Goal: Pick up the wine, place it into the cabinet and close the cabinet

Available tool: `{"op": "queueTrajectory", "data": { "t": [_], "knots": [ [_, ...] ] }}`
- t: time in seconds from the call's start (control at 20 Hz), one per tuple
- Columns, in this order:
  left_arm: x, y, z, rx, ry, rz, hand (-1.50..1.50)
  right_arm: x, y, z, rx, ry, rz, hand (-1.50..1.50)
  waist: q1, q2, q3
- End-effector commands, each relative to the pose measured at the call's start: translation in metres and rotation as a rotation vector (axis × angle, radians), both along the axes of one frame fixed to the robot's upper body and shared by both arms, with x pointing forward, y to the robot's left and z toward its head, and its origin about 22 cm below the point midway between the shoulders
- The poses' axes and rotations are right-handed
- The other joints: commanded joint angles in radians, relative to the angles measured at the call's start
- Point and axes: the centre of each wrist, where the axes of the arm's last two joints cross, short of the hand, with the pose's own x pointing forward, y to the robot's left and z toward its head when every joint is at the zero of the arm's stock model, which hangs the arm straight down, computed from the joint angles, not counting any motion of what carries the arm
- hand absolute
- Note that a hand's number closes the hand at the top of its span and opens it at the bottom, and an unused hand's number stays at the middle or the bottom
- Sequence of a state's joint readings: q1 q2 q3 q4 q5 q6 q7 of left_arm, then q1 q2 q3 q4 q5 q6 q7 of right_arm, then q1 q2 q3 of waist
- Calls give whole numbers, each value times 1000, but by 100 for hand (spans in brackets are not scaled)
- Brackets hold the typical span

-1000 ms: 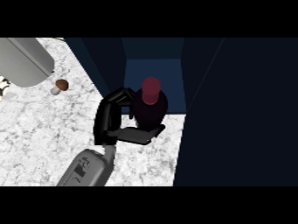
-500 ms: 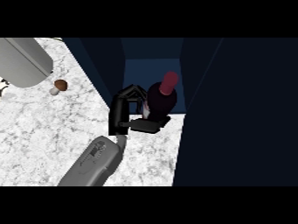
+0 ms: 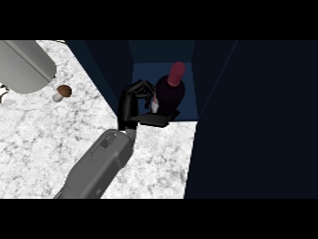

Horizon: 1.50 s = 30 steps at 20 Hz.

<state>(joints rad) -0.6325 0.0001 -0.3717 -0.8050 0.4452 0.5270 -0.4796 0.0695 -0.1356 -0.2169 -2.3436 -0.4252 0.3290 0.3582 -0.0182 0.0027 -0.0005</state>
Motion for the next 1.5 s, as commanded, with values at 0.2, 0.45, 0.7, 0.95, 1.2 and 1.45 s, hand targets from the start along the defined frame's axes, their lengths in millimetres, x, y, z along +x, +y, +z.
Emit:
{"op": "queueTrajectory", "data": {
  "t": [0.2, 0.45, 0.7, 0.95, 1.2, 1.45],
  "knots": [
    [24, -12, 11, -21, -7, -24, 150, -8, 8, -9, 31, -24, 15, -150, -7, 1, 0],
    [38, -6, 10, -44, 17, -21, 150, -4, -1, 13, 28, -26, 20, -150, -16, 4, 0],
    [58, -17, 39, -31, 29, 14, 150, -5, -6, -8, 43, -18, 34, -150, -29, 7, 0],
    [51, -2, 10, 60, 70, 27, 150, -8, -8, -5, 8, -22, 59, -150, -31, 8, 0],
    [57, 5, 10, 122, 98, 53, 150, -3, 2, 2, 21, -39, 68, -150, -46, 16, -1],
    [57, 12, 4, 113, 128, 64, 150, -7, 2, 6, 25, -38, 73, -150, -58, 18, -1]
  ]
}}
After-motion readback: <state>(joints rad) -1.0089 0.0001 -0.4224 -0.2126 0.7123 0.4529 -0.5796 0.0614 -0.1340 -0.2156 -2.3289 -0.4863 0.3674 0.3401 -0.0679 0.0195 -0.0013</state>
